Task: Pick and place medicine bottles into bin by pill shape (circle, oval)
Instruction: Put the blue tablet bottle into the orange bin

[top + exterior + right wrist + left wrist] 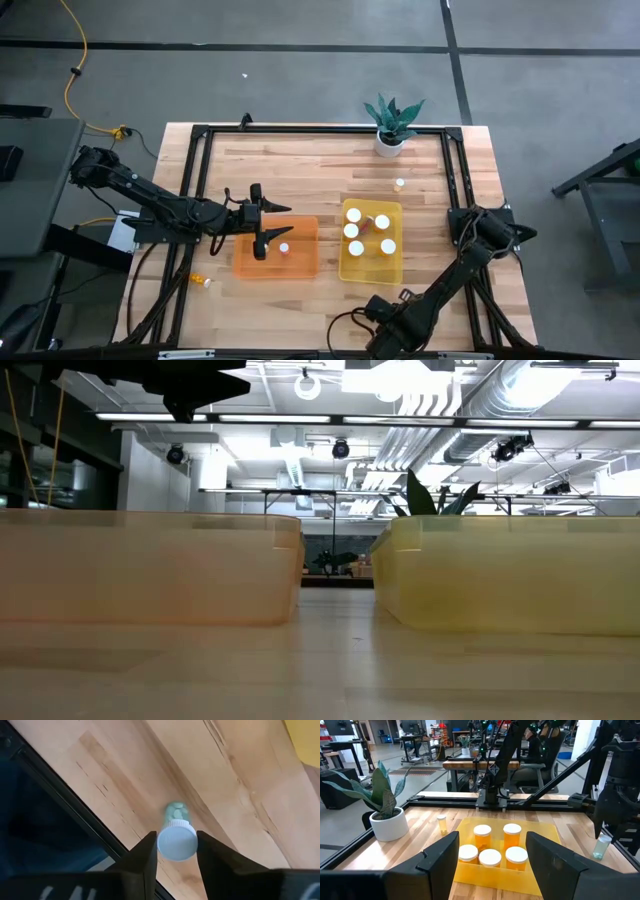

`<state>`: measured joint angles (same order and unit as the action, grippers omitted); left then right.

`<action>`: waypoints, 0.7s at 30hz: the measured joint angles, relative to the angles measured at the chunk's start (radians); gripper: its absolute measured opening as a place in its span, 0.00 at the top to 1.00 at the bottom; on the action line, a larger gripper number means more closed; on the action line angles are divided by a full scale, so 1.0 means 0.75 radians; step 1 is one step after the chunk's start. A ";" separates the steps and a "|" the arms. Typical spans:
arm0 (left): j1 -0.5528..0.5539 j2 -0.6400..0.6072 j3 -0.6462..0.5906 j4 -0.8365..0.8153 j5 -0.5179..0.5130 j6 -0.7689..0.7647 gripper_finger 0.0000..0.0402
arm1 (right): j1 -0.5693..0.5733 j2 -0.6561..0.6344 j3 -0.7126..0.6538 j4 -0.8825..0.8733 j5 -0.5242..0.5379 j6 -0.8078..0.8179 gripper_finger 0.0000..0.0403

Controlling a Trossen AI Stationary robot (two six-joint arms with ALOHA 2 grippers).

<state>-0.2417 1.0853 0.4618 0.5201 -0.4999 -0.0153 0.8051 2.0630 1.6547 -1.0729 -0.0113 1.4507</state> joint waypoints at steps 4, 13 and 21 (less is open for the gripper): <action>0.000 0.000 0.000 0.000 0.000 0.000 0.45 | 0.000 -0.012 -0.001 -0.002 0.000 -0.060 0.75; -0.002 0.000 0.034 -0.003 0.002 -0.051 0.45 | 0.002 -0.142 -0.001 0.049 0.282 -0.298 0.75; -0.053 -0.015 0.069 -0.020 0.056 -0.046 0.45 | -0.044 -0.190 -0.001 0.159 0.674 -0.715 0.75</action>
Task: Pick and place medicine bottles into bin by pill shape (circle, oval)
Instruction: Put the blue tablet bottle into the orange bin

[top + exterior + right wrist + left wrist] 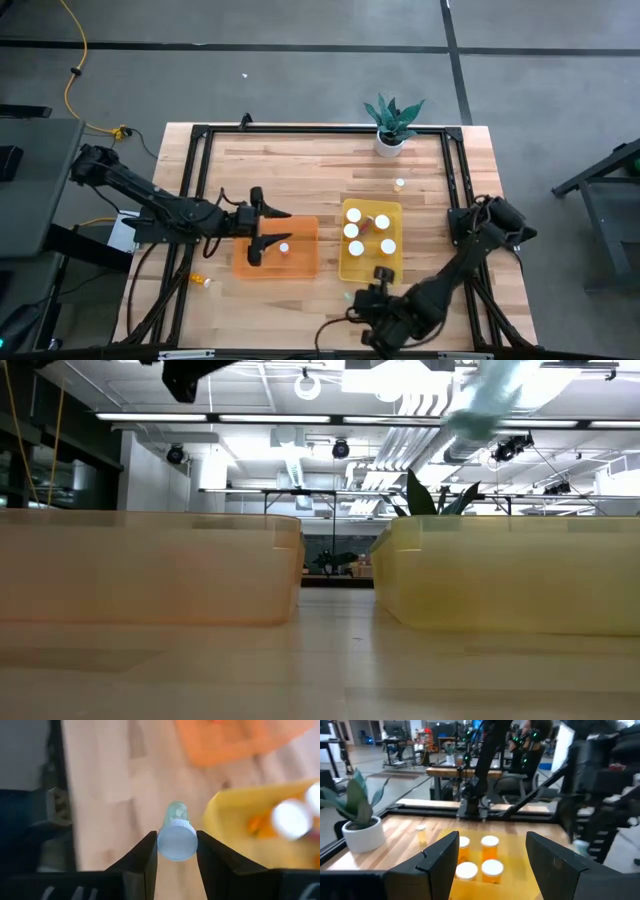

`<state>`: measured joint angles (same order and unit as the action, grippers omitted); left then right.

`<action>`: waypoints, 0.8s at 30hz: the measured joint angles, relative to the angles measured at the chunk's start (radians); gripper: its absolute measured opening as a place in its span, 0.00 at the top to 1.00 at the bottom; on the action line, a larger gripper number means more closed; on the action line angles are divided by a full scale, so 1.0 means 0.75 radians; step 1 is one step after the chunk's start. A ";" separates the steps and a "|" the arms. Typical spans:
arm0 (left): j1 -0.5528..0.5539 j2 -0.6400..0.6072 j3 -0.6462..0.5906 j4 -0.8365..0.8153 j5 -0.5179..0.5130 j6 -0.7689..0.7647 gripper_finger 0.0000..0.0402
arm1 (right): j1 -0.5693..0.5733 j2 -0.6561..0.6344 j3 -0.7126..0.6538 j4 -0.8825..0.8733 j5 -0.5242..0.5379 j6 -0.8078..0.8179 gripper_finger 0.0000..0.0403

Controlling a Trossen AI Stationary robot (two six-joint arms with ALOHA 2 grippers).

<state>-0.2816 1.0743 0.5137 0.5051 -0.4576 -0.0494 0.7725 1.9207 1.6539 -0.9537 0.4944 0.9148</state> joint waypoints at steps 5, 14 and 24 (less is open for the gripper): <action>-0.040 -0.111 0.001 -0.039 -0.001 0.000 0.45 | -0.106 0.004 0.000 0.024 0.106 -0.241 0.75; -0.127 -0.392 0.001 -0.332 -0.003 -0.092 0.45 | -0.375 0.004 0.000 0.329 0.106 -0.764 0.75; -0.203 -0.422 0.001 -0.405 -0.003 -0.168 0.45 | -0.614 0.052 0.000 0.501 -0.266 -0.880 0.75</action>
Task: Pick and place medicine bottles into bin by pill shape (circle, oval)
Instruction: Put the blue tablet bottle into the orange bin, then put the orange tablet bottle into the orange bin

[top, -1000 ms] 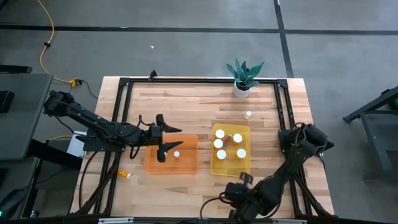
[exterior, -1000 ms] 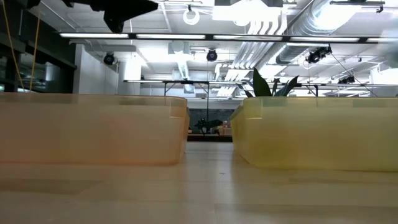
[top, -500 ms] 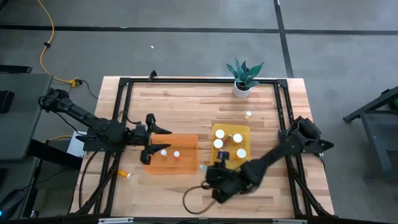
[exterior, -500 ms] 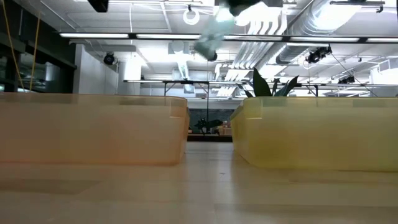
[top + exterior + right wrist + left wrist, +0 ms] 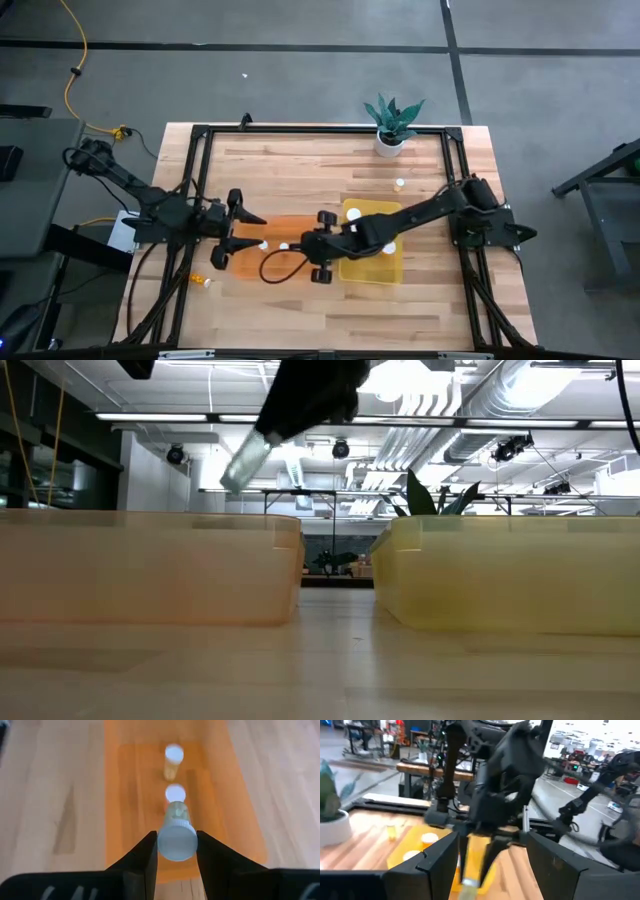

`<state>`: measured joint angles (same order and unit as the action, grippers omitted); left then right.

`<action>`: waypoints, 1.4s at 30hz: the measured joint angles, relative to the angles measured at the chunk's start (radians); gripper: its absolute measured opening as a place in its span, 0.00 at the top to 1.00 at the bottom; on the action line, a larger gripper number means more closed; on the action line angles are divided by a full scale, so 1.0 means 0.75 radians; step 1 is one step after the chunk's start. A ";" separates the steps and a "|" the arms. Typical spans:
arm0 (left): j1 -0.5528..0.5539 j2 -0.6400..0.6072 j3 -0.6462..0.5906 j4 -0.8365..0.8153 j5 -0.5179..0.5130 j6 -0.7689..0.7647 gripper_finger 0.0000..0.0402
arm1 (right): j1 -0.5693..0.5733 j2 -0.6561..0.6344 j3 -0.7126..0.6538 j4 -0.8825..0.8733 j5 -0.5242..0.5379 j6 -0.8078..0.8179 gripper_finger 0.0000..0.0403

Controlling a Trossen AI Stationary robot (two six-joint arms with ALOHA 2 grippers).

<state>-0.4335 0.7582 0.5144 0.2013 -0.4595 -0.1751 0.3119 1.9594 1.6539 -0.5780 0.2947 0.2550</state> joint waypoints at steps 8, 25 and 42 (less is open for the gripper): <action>-0.085 0.001 -0.001 -0.010 -0.008 -0.066 0.45 | -0.044 0.121 0.000 -0.010 -0.076 -0.028 0.72; -0.114 0.001 -0.001 0.006 -0.151 -0.046 0.45 | -0.044 0.203 0.000 0.102 -0.079 0.018 0.68; -0.114 0.001 -0.001 0.000 -0.151 -0.042 0.45 | -0.014 0.098 0.000 -0.084 0.293 -0.101 0.38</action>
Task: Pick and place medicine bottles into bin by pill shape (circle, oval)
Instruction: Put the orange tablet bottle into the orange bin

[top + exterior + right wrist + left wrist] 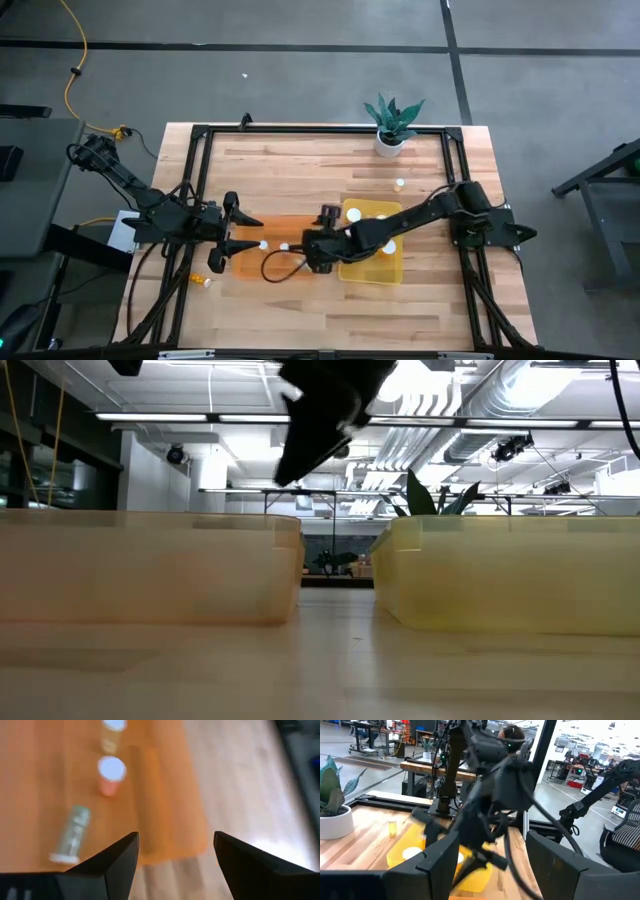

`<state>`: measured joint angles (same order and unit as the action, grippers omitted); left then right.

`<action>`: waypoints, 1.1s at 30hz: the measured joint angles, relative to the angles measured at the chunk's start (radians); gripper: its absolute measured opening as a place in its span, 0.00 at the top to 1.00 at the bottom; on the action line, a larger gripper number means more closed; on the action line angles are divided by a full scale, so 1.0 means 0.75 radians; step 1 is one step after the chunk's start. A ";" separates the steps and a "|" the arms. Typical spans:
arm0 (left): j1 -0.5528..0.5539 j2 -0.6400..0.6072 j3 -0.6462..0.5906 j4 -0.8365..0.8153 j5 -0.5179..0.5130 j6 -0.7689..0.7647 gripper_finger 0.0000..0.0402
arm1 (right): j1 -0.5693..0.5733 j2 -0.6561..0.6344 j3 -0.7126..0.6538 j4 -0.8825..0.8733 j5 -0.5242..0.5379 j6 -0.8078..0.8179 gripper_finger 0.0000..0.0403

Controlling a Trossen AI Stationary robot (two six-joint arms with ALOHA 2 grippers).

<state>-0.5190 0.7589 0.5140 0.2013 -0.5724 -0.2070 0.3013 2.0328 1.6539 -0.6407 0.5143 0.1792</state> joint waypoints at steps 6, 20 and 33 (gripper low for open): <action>0.000 0.000 0.000 -0.004 0.001 -0.024 0.45 | 0.141 -0.022 -0.053 -0.139 0.413 0.125 0.37; 0.000 0.024 -0.001 0.020 -0.012 -0.011 0.45 | 0.130 -0.649 -0.972 0.462 0.029 0.335 0.37; 0.002 0.068 -0.001 0.053 -0.108 0.077 0.45 | -0.107 -0.938 -1.703 2.294 -0.501 -0.128 0.37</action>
<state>-0.5175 0.8097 0.5133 0.2411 -0.6531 -0.1494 0.2208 1.3296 0.3768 1.0800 0.1382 0.0831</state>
